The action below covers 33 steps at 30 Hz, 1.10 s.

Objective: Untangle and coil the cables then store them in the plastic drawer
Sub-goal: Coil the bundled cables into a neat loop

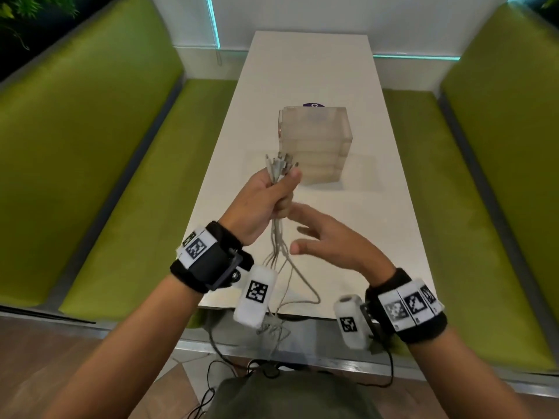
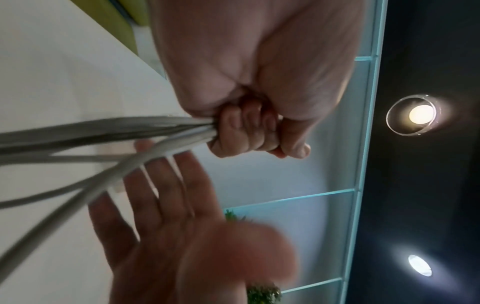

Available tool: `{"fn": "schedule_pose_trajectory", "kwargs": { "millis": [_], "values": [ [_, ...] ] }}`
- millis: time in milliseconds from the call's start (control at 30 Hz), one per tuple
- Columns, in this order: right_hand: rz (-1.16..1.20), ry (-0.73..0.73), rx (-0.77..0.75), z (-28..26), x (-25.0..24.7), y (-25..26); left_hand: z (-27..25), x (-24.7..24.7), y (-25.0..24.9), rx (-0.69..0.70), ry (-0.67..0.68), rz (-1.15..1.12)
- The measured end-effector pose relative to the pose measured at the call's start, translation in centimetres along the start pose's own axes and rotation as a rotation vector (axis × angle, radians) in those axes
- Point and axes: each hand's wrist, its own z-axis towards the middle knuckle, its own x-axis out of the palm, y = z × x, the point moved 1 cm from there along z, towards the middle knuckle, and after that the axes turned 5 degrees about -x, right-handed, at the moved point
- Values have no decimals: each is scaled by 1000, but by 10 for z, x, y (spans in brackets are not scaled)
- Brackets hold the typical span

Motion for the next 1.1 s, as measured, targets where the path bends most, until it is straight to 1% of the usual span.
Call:
{"fn": "schedule_pose_trajectory", "kwargs": {
  "millis": [67, 133, 167, 233, 300, 333, 400, 467, 533, 633, 767, 867, 933, 1033, 1100],
  "values": [
    [43, -26, -91, 13, -2, 17, 16, 13, -17, 23, 28, 1],
    [119, -132, -174, 23, 2, 27, 31, 25, -36, 51, 52, -12],
    [173, -220, -196, 26, 5, 30, 37, 29, -45, 63, 62, -7],
    [237, -415, -215, 30, 9, 31, 46, 35, -58, 76, 87, 16],
    [227, -560, -226, 34, 8, 29, 52, 40, -65, 78, 117, 27],
    [219, -599, -235, 37, 7, 27, 54, 43, -67, 79, 128, 31],
    [231, -634, -245, 42, 7, 24, 56, 46, -70, 88, 133, 29],
    [248, -645, -207, 44, 13, 16, 58, 48, -75, 94, 134, 2],
    [223, -652, -128, 42, 21, -1, 59, 47, -81, 95, 130, -18],
    [257, -589, -44, 34, 37, -28, 59, 44, -85, 104, 116, -9],
    [327, -534, 15, 27, 51, -41, 58, 41, -89, 105, 106, -4],
    [347, -473, 20, 18, 59, -48, 58, 40, -89, 101, 139, 7],
    [336, -439, 51, 14, 63, -55, 57, 40, -82, 96, 153, 39],
    [314, -316, 69, 10, 64, -58, 55, 37, -72, 85, 123, 51],
    [186, -196, 64, 7, 53, -58, 53, 33, -67, 84, 97, 48]
  ]
}}
